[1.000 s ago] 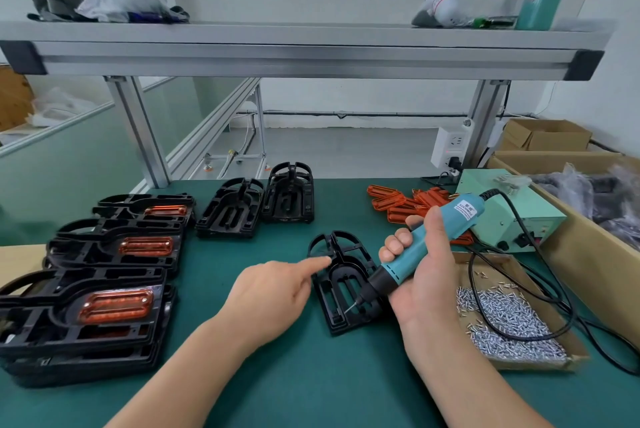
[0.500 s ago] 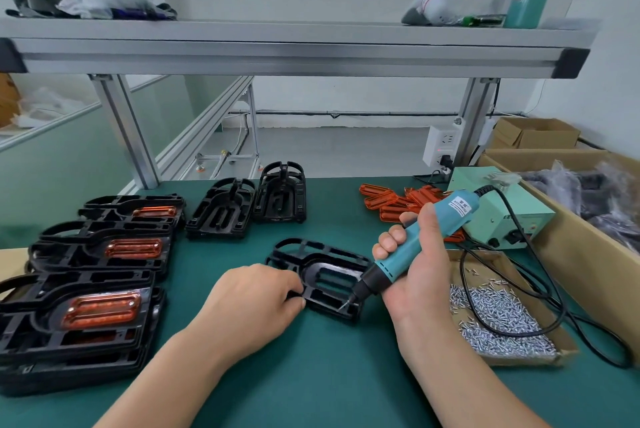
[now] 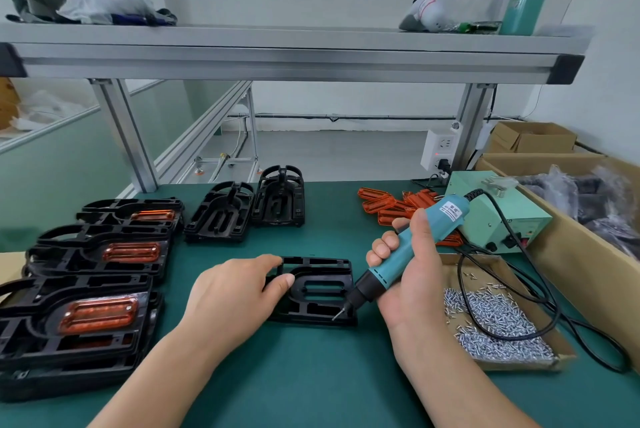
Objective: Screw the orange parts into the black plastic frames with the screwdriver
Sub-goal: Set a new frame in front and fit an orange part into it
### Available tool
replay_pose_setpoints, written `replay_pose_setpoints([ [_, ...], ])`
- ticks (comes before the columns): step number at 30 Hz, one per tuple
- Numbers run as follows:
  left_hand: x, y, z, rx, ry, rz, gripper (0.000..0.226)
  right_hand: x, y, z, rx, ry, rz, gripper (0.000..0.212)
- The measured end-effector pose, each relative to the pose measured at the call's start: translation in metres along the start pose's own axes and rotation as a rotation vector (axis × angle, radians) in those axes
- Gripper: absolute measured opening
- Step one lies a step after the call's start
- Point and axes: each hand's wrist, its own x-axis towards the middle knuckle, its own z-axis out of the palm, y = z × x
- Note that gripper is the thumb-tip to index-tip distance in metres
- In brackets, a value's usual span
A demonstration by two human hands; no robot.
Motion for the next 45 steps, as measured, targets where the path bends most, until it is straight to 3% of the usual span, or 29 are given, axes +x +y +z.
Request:
replay_pose_setpoints([
  [32, -0.009, 0.014, -0.027, 0.042, -0.106, -0.046, 0.074, 0.005, 0.001, -0.002, 0.008, -0.005, -0.006, 0.039],
  [34, -0.008, 0.015, -0.026, -0.08, -0.102, -0.088, 0.058, 0.005, 0.001, -0.002, 0.013, -0.009, -0.005, 0.039],
  [37, -0.002, 0.014, -0.022, -0.576, -0.077, -0.199, 0.017, 0.005, 0.001, -0.002, 0.025, -0.013, 0.006, 0.038],
  [42, 0.003, 0.014, -0.032, -1.618, -0.226, -0.457, 0.03, 0.005, 0.0, -0.003, 0.03, -0.011, 0.017, 0.039],
  [45, 0.006, 0.012, -0.037, -1.974, -0.363, -0.516, 0.048, 0.006, 0.0, -0.005, 0.034, -0.012, 0.016, 0.041],
])
